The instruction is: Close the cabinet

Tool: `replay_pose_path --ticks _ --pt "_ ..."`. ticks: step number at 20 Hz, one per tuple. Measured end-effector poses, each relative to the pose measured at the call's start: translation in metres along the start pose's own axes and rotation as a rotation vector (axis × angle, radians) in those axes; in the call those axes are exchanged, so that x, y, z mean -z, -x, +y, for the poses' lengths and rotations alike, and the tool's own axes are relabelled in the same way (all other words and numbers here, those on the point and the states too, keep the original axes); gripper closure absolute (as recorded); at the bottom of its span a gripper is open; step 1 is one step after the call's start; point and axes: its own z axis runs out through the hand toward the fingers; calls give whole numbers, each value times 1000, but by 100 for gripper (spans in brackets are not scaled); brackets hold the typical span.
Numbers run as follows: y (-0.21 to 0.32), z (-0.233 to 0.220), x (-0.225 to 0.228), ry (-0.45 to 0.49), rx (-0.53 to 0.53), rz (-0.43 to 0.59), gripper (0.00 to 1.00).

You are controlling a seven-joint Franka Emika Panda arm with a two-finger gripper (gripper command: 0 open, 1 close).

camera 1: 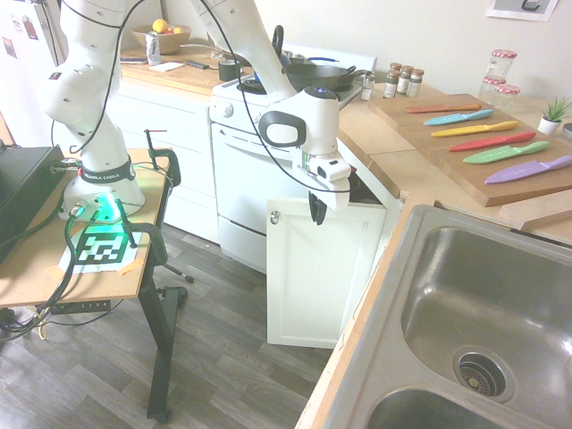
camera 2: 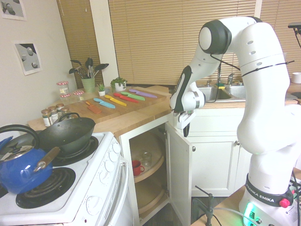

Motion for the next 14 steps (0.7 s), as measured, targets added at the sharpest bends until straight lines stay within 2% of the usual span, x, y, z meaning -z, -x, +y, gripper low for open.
replay_pose_path --ticks 7,14 --pt "13 -14 -4 72 130 11 100" --pt "24 -37 -8 82 191 3 100"
